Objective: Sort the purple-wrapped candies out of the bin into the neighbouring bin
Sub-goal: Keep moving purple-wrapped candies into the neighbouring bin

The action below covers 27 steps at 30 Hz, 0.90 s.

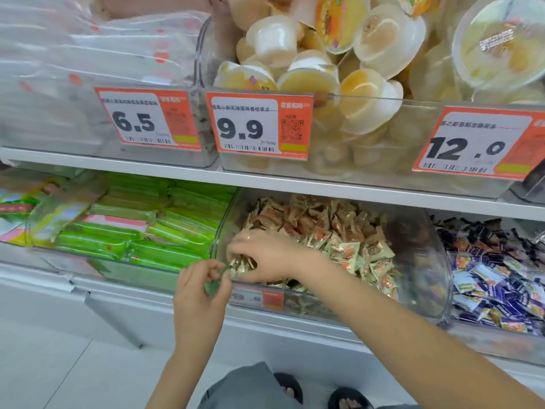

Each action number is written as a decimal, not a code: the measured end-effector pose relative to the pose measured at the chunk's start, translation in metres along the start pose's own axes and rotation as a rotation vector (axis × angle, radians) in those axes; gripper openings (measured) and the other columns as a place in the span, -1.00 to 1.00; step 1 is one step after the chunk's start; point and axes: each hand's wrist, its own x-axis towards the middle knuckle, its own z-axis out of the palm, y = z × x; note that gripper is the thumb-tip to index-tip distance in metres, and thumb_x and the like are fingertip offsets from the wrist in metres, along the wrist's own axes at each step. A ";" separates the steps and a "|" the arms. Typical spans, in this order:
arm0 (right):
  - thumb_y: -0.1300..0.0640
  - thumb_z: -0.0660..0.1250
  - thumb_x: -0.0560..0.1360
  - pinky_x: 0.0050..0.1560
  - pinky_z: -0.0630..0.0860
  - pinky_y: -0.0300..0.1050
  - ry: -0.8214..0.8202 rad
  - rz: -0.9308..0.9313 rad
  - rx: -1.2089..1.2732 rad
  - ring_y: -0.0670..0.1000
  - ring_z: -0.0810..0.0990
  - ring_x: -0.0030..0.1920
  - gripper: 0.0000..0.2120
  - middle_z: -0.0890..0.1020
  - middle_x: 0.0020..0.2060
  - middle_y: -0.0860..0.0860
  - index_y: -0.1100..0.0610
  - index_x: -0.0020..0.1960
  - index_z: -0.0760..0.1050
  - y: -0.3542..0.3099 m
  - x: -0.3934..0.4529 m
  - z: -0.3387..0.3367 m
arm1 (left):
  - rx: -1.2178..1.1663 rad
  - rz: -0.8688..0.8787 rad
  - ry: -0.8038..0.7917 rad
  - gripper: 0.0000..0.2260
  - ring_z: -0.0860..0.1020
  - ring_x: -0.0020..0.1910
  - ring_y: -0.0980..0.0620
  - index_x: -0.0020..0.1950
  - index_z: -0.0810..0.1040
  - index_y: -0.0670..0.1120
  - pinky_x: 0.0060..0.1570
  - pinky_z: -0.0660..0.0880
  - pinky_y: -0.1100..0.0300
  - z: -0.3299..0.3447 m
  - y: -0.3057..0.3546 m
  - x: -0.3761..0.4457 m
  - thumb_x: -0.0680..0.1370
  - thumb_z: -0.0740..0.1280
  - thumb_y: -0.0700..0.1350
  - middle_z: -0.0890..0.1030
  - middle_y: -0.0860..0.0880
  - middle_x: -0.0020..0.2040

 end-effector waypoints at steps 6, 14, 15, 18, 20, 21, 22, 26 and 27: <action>-0.12 0.32 0.49 0.01 0.41 -0.03 -0.083 0.033 -0.046 0.00 0.37 0.20 -0.69 0.46 0.21 -0.11 -0.15 0.21 0.39 0.035 -0.016 0.007 | -0.068 -0.021 0.031 -0.71 0.38 -0.26 0.10 -0.13 0.57 0.05 -0.27 0.30 0.38 0.003 0.000 0.001 0.41 0.39 -0.36 0.39 0.08 -0.34; -0.02 0.29 0.54 0.03 0.51 0.03 -0.135 0.123 0.082 -0.09 0.44 0.12 -0.76 0.43 0.21 -0.17 -0.22 0.18 0.42 0.055 -0.048 -0.015 | -0.157 -0.065 0.013 -0.74 0.39 -0.27 0.06 -0.14 0.60 0.01 -0.25 0.33 0.29 0.000 0.002 0.004 0.41 0.39 -0.37 0.36 0.08 -0.35; -0.01 0.28 0.55 0.05 0.50 0.03 -0.142 0.130 0.090 -0.09 0.44 0.14 -0.76 0.42 0.22 -0.18 -0.24 0.18 0.42 0.056 -0.050 -0.018 | -0.161 -0.073 0.014 -0.74 0.39 -0.27 0.06 -0.14 0.60 0.01 -0.26 0.32 0.27 0.001 0.003 0.003 0.41 0.39 -0.37 0.36 0.09 -0.35; 0.03 0.26 0.54 0.01 0.49 -0.04 -0.185 0.133 0.058 -0.12 0.39 0.17 -0.74 0.40 0.25 -0.19 -0.25 0.17 0.43 0.052 -0.050 -0.022 | -0.173 -0.099 0.027 -0.75 0.39 -0.27 0.03 -0.15 0.59 0.02 -0.27 0.30 0.31 0.003 0.004 0.002 0.42 0.38 -0.35 0.36 0.08 -0.33; 0.05 0.25 0.49 -0.05 0.46 -0.11 -0.175 0.118 0.034 -0.13 0.37 0.18 -0.78 0.42 0.26 -0.19 -0.22 0.07 0.48 0.044 -0.038 -0.023 | -0.179 -0.106 0.042 -0.75 0.39 -0.27 0.01 -0.15 0.58 0.03 -0.29 0.31 0.34 0.004 0.005 0.001 0.42 0.39 -0.35 0.37 0.07 -0.33; 0.03 0.25 0.47 -0.03 0.45 -0.11 -0.131 0.099 0.035 -0.13 0.38 0.18 -0.85 0.45 0.24 -0.18 -0.18 -0.01 0.51 0.039 -0.029 -0.022 | -0.182 -0.103 0.049 -0.75 0.40 -0.26 0.01 -0.15 0.58 0.03 -0.29 0.32 0.34 0.004 0.005 0.000 0.42 0.39 -0.35 0.37 0.07 -0.32; 0.02 0.27 0.46 0.00 0.46 -0.09 -0.080 0.072 0.035 -0.12 0.40 0.16 -0.91 0.49 0.19 -0.17 -0.13 -0.07 0.52 0.034 -0.019 -0.021 | -0.185 -0.100 0.055 -0.75 0.40 -0.27 0.00 -0.15 0.58 0.03 -0.29 0.32 0.34 0.004 0.005 0.000 0.42 0.39 -0.35 0.38 0.07 -0.32; -0.05 0.42 0.43 0.01 0.48 -0.01 -0.187 0.014 -0.024 -0.03 0.47 0.07 -0.72 0.57 0.04 -0.09 -0.03 0.11 0.50 0.026 0.008 -0.007 | -0.178 -0.113 0.059 -0.75 0.40 -0.26 0.04 -0.14 0.58 0.05 -0.29 0.33 0.33 0.005 0.004 0.000 0.42 0.39 -0.32 0.38 0.10 -0.31; -0.03 0.43 0.43 0.03 0.49 0.00 -0.236 0.042 -0.011 -0.02 0.49 0.08 -0.68 0.57 0.06 -0.09 -0.03 0.15 0.50 0.029 0.008 -0.005 | -0.179 -0.112 0.059 -0.75 0.39 -0.26 0.05 -0.14 0.58 0.05 -0.30 0.33 0.34 0.005 0.003 0.000 0.42 0.39 -0.32 0.38 0.10 -0.31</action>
